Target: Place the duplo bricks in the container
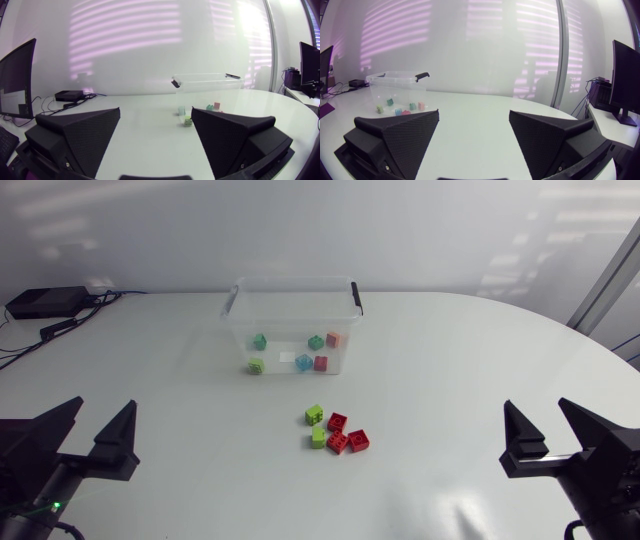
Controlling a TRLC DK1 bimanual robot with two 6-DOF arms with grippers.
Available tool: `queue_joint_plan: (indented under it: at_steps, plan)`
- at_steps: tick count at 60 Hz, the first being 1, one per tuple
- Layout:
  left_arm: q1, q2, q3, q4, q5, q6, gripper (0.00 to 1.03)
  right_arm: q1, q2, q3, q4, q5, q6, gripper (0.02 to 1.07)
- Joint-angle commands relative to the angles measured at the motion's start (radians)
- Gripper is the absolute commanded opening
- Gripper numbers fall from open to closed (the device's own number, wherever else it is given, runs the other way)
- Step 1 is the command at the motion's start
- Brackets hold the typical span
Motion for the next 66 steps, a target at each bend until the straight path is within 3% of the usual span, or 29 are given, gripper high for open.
queue_joint_plan:
  at_steps: [1, 42, 52, 66]
  plan:
    - [-0.012, -0.011, -0.018, 0.005, 0.002, 0.002, 0.99, 0.001, -0.007, -0.020, 0.006, -0.004, -0.003, 1.03]
    - [0.005, 0.017, 0.041, -0.027, 0.002, 0.008, 0.96, 0.057, -0.010, -0.011, 0.011, 0.001, -0.003, 1.03]
    - [-0.006, 0.254, 0.171, -0.013, 0.002, -0.009, 0.96, 0.103, 0.032, 0.038, 0.014, 0.011, -0.002, 1.03]
    - [-0.085, 0.733, 0.432, -0.053, 0.002, -0.035, 0.96, 0.139, 0.345, 0.185, 0.043, 0.014, 0.018, 1.03]
